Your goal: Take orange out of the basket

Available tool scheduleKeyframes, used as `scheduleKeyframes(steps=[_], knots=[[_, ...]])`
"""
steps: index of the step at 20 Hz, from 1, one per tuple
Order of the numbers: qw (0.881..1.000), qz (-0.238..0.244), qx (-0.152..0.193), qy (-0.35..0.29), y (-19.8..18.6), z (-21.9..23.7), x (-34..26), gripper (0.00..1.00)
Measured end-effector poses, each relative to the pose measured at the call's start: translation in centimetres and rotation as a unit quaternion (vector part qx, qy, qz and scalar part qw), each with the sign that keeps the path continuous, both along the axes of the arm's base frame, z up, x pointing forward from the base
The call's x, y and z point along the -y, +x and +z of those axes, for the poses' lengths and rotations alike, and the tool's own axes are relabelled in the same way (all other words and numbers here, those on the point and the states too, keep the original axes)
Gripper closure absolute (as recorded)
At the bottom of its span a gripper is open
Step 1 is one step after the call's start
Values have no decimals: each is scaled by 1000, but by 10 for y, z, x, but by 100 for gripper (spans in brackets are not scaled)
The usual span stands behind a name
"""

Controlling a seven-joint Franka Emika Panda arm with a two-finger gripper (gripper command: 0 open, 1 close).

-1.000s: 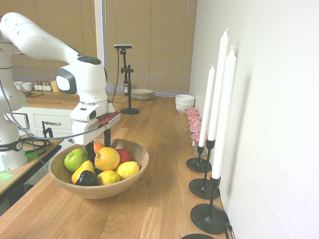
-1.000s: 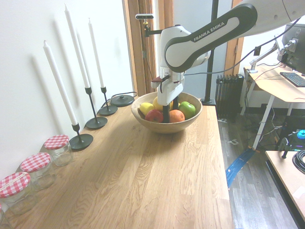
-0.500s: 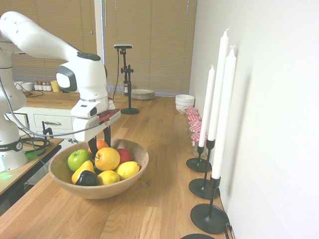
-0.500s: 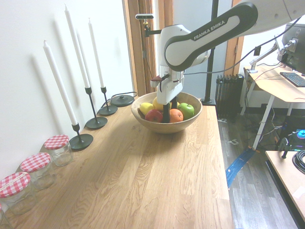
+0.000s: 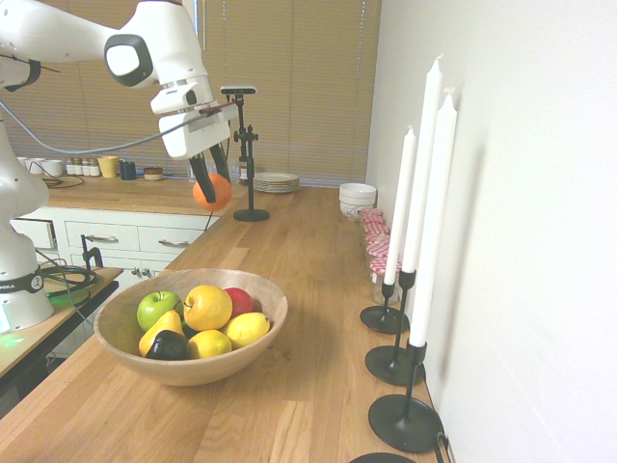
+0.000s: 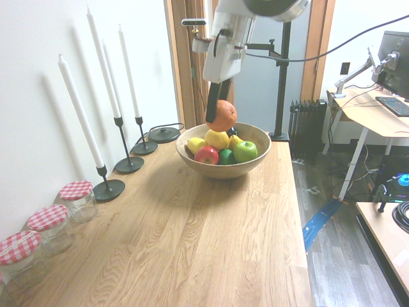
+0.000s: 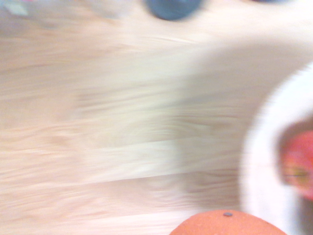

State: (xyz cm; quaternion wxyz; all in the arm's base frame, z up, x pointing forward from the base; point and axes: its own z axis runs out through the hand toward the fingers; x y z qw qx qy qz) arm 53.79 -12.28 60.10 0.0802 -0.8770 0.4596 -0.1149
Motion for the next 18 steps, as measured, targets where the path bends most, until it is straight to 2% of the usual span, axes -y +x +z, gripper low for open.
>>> scheduleKeyframes(steps=[3, 7, 12, 18], knots=[[1000, 14, 0, -15, 1, 1, -59, 100], [999, 24, -18, -32, 14, -41, -105, 100], [998, 33, -47, -39, 40, -100, -126, 100], [996, 36, -66, -42, 61, -145, -132, 100]])
